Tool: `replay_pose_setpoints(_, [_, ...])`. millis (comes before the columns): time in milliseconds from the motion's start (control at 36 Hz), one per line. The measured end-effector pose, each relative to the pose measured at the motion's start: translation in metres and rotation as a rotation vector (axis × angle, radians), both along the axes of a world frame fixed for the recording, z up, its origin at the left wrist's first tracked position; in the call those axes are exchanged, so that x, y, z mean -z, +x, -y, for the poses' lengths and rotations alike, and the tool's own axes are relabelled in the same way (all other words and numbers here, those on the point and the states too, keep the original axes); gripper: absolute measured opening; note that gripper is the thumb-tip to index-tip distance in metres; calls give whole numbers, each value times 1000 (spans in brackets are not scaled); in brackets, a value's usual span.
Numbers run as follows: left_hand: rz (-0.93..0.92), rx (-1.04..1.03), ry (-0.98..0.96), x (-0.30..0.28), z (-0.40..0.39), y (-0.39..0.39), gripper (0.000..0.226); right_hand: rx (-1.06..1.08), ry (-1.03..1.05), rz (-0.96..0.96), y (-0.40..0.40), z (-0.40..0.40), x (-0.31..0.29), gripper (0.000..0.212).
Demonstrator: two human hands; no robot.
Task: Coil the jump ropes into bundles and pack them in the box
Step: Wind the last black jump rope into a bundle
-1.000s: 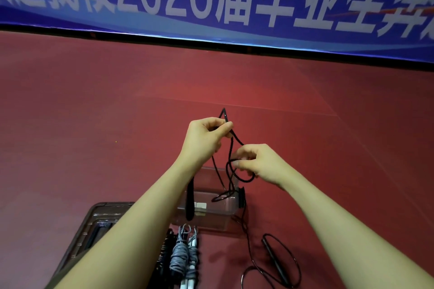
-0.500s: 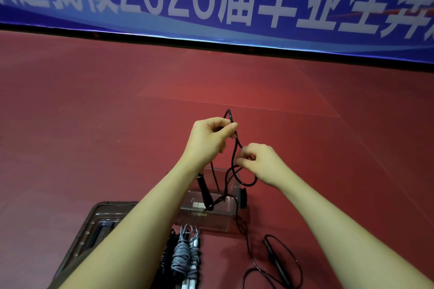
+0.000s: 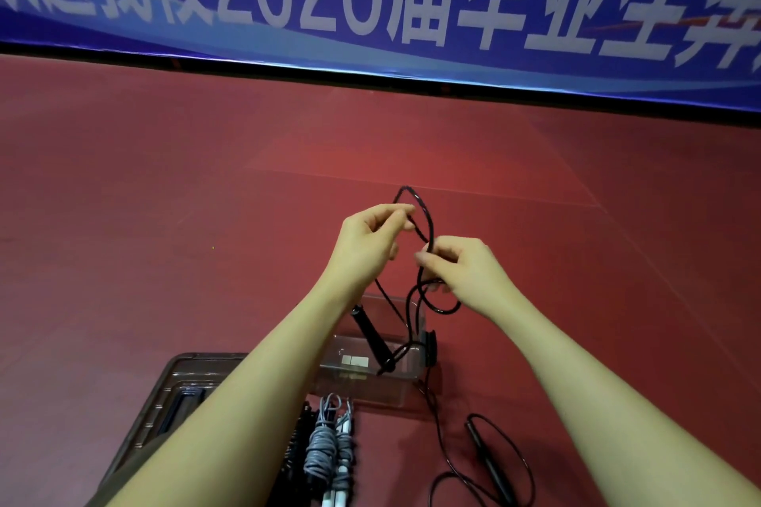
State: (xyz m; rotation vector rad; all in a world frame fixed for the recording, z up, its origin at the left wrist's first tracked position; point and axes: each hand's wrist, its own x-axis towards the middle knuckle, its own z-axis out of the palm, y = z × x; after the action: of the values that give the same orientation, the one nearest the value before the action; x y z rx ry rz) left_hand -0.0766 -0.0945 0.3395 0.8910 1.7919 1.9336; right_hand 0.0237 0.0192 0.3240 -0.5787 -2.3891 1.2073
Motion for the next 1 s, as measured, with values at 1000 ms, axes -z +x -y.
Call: replay_pose_setpoints(1000, [47,-16,-107,4,-4,-2,16,-22,-254,-22,3,-1,4,13])
